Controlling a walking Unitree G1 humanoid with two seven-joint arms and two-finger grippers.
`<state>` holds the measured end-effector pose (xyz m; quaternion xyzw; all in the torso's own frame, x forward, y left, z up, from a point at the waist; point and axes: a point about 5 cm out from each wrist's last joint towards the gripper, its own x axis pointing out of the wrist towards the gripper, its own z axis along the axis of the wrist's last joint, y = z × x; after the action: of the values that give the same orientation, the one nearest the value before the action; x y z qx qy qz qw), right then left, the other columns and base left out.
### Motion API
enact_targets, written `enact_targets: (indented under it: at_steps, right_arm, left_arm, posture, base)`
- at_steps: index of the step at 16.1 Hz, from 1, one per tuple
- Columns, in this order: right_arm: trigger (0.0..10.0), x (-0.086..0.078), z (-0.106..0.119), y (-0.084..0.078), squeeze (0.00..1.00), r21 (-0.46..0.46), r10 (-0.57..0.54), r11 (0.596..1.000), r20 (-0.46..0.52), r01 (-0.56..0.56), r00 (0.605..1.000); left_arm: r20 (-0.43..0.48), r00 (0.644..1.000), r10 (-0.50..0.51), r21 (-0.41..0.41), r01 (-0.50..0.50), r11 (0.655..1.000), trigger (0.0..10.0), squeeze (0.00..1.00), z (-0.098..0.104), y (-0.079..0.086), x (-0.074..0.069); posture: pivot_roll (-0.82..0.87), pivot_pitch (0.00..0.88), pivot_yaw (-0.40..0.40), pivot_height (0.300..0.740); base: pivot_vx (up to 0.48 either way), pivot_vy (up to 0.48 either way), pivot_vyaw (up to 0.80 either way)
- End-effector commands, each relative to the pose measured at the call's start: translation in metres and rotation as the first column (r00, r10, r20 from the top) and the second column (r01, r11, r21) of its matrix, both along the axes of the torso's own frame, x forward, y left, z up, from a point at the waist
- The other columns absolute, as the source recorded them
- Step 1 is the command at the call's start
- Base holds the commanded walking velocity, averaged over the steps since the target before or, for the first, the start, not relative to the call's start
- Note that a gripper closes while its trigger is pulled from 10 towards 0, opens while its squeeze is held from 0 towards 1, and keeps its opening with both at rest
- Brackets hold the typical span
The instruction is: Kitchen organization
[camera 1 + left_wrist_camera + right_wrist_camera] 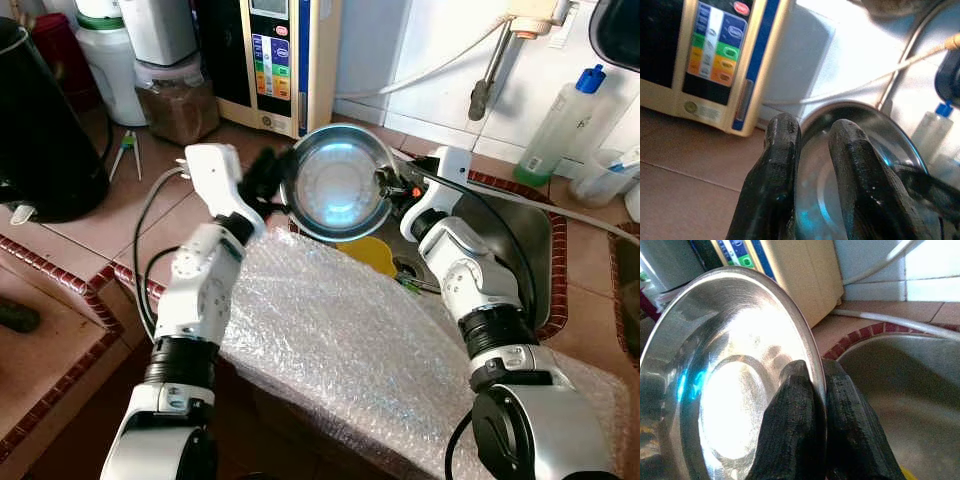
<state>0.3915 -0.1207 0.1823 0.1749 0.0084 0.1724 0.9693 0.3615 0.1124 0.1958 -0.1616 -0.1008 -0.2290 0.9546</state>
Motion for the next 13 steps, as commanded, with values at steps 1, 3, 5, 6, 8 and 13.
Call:
enact_targets:
  at_steps: [1, 3, 5, 6, 8, 13]
  right_arm:
    - [0.0, 0.003, 0.005, -0.007, 0.0, -0.017, -0.048, 0.999, 0.017, 0.048, 0.999]
    - [0.0, 0.007, 0.004, -0.026, 0.0, -0.115, -0.197, 0.973, 0.028, 0.199, 0.98]
    - [0.0, 0.006, -0.006, -0.046, 0.0, -0.242, -0.31, 0.922, 0.011, 0.304, 0.951]
    - [0.0, 0.004, -0.013, -0.056, 0.0, -0.278, -0.352, 0.9, -0.008, 0.336, 0.936]
    - [0.0, 0.001, -0.023, -0.068, 0.0, -0.316, -0.403, 0.872, -0.029, 0.374, 0.915]
    - [0.0, -0.007, -0.049, -0.083, 0.0, -0.412, -0.459, 0.823, -0.08, 0.39, 0.885]
  left_arm:
    - [0.015, 1.0, -0.019, 0.041, 0.019, 0.999, 10.0, 1.0, 0.004, -0.003, -0.001]
    - [-0.019, 0.998, -0.057, 0.101, 0.058, 0.993, 10.0, 1.0, -0.005, -0.005, -0.003]
    - [-0.058, 0.99, -0.128, 0.14, 0.135, 0.981, 10.0, 1.0, -0.014, -0.01, -0.008]
    - [-0.077, 0.986, -0.15, 0.168, 0.161, 0.973, 10.0, 1.0, -0.019, -0.013, -0.01]
    - [-0.104, 0.976, -0.192, 0.228, 0.211, 0.95, 10.0, 1.0, -0.028, -0.017, -0.015]
    - [-0.189, 0.948, -0.257, 0.373, 0.311, 0.874, 10.0, 1.0, -0.052, -0.02, -0.024]
  posture:
    - [0.05, 0.026, 0.001, 0.74]
    - [0.05, 0.028, 0.003, 0.74]
    - [0.05, 0.03, 0.003, 0.74]
    - [0.05, 0.029, 0.003, 0.74]
    - [0.05, 0.03, 0.003, 0.74]
    - [0.04, 0.036, 0.005, 0.74]
  base:
    - [0.0, 0.0, 0.0]
    - [0.0, 0.0, 0.0]
    - [0.0, 0.0, 0.0]
    - [0.0, 0.0, 0.0]
    - [0.0, 0.0, 0.0]
    - [0.0, 0.0, 0.0]
